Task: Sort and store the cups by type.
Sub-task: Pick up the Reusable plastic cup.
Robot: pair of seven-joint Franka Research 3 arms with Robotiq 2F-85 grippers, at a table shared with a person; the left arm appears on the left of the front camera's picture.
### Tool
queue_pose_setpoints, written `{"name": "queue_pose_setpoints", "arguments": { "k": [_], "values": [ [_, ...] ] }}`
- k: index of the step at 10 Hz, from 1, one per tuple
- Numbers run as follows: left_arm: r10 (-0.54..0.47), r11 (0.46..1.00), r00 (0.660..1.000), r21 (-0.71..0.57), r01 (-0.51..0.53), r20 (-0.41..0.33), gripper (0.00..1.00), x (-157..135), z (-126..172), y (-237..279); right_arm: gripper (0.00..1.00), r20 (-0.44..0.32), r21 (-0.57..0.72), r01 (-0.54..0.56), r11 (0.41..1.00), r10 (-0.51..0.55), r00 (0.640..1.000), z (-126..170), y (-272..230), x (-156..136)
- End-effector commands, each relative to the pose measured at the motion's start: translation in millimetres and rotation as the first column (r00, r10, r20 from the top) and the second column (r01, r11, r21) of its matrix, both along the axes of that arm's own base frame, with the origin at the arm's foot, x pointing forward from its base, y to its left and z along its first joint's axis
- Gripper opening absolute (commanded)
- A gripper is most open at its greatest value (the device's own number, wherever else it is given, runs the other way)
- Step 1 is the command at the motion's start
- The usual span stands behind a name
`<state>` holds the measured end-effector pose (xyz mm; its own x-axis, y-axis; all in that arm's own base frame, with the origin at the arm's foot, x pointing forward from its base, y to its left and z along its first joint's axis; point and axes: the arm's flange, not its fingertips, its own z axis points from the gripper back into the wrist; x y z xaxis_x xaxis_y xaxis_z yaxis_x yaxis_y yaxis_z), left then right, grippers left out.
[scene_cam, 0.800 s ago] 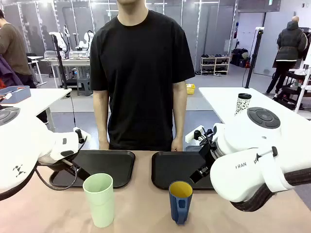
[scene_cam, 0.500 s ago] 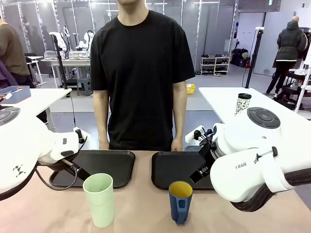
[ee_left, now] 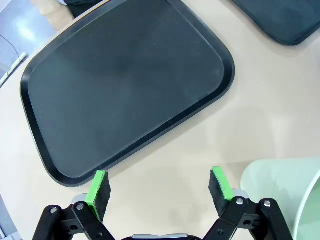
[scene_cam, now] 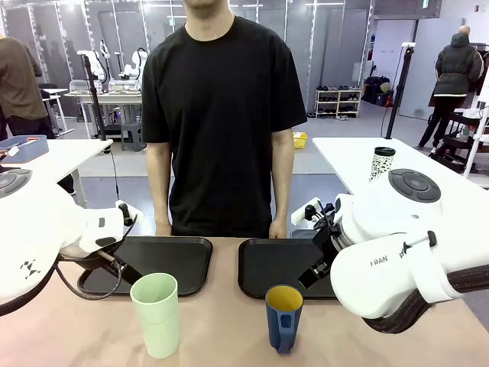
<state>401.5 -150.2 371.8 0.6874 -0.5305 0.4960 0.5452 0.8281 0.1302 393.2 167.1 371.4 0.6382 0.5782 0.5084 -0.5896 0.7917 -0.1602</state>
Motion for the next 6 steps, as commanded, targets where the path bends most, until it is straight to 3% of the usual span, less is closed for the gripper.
{"name": "queue_pose_setpoints", "arguments": {
  "k": [1,6],
  "values": [
    [0.000,1.000,1.000,0.000,0.000,0.000,1.00,0.1,0.0,0.1,1.00,-0.001,0.001,0.002,1.000,-0.002,1.000,0.0,-0.1,0.0],
    [0.000,1.000,1.000,0.000,0.000,0.000,1.00,0.1,0.0,0.1,1.00,-0.001,0.001,0.002,1.000,-0.002,1.000,0.0,-0.1,0.0]
  ]
}}
